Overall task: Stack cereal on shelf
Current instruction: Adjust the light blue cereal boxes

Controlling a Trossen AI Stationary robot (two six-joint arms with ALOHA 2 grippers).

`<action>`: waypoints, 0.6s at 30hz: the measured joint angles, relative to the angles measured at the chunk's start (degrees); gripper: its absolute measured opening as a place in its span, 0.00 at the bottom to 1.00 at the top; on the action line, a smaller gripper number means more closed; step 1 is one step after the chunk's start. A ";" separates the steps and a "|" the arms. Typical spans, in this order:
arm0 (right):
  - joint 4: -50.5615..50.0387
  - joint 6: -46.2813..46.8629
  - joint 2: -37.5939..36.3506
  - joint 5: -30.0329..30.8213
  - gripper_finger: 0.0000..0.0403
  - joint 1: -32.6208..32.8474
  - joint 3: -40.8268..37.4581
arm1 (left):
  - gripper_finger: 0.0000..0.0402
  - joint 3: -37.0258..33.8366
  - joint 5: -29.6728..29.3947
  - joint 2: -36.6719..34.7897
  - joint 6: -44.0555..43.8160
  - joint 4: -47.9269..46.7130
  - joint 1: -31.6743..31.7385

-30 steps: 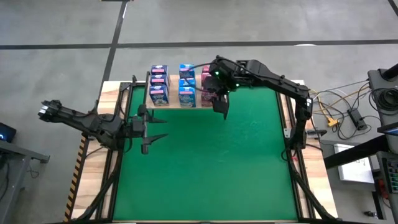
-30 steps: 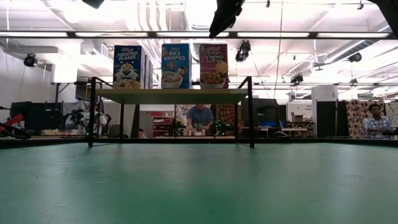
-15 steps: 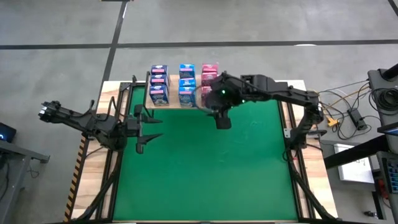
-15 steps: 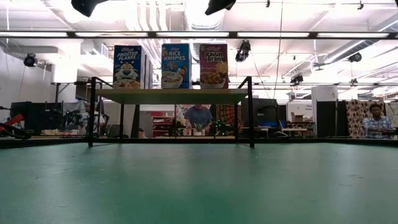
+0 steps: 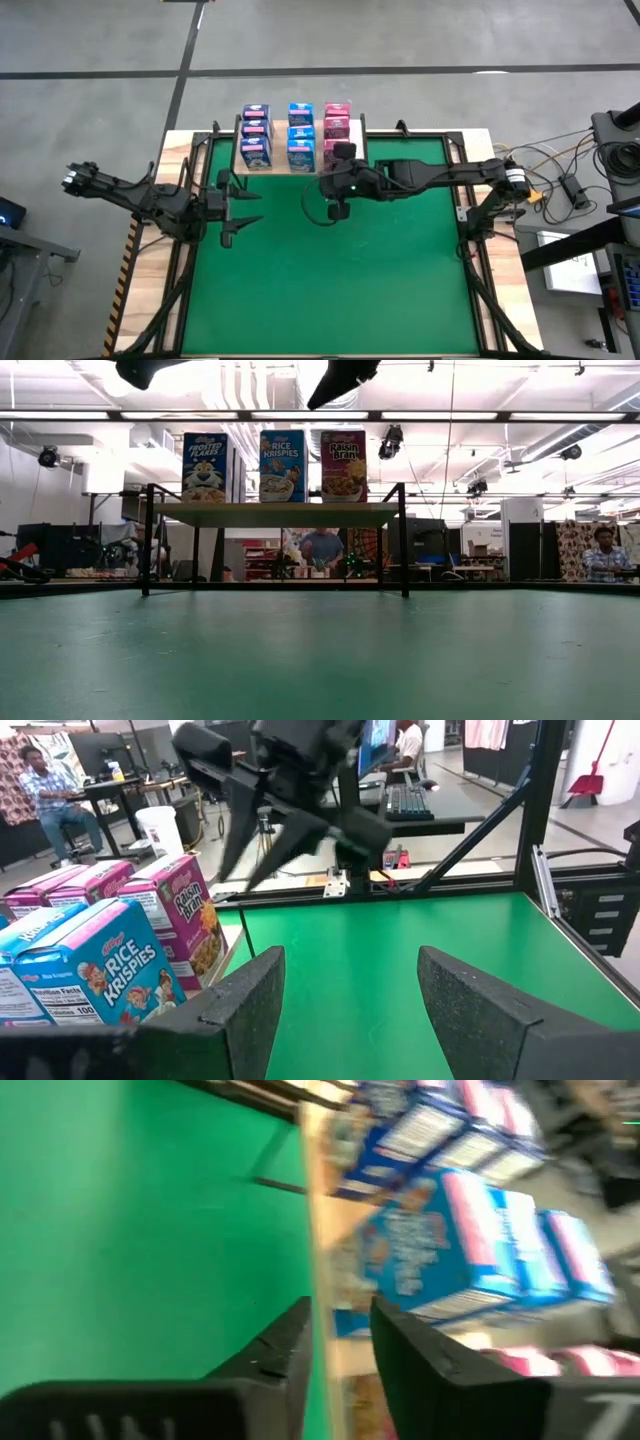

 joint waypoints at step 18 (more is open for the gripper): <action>1.72 -0.36 1.36 -2.02 0.02 -2.74 6.70 | 0.53 0.07 -0.07 -0.17 2.12 0.00 0.00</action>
